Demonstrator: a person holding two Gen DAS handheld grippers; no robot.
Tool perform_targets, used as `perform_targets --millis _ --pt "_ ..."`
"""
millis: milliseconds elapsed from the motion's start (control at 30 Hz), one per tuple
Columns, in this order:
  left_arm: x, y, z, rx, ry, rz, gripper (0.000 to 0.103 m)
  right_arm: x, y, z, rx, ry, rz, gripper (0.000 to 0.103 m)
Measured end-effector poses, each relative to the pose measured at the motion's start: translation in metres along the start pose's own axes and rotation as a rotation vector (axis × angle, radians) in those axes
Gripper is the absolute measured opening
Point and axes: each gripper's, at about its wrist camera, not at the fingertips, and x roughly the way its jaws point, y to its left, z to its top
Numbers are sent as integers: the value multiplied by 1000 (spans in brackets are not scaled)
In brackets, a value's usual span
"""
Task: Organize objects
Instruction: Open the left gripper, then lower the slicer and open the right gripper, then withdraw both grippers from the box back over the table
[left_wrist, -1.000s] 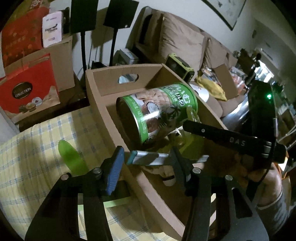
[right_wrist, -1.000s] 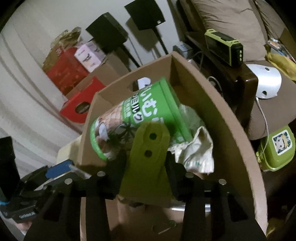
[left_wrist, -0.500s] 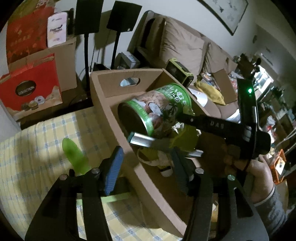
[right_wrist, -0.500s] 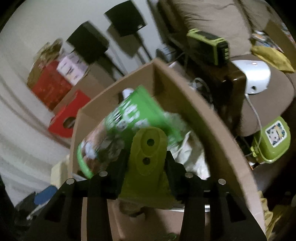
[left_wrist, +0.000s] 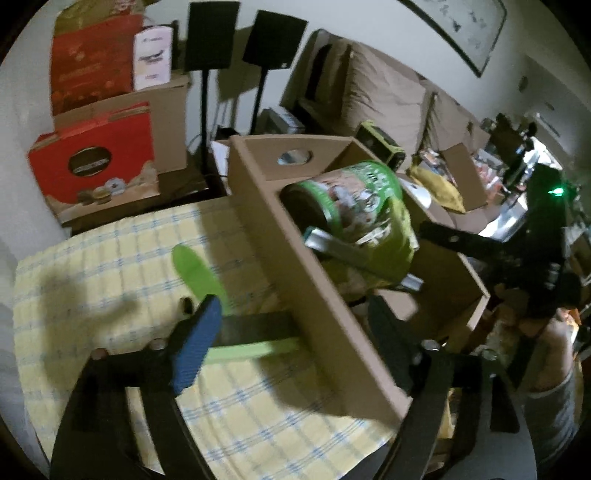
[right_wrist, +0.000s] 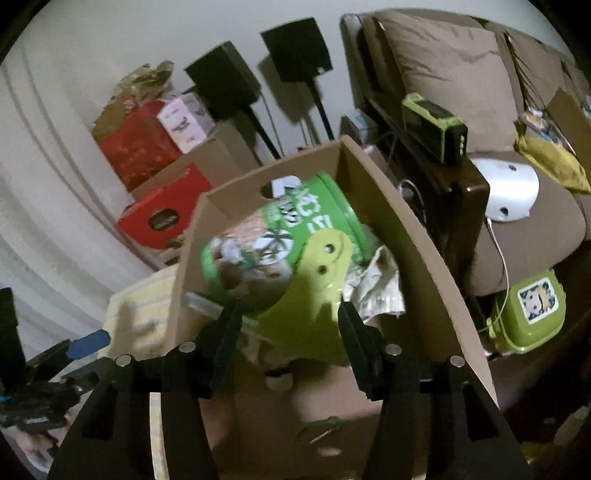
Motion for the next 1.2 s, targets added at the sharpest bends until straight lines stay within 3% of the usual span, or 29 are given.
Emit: perform_targets --millis 433,600,833,1100,1200 --pt "-27 56 -41 -117 7 44 83 -21 82 -28 -179 -11 100 65" --pt "-37 74 -48 -138 -11 93 90 -15 107 -39 -221 2 132 70" --pt "-32 96 -65 -166 12 114 90 1 135 -47 -289 31 159 71" --pt "-31 120 -76 -214 24 113 93 34 175 -52 -473 140 169 78" --pt "-34 126 -78 -211 16 145 95 52 185 -55 -543 205 168 79"
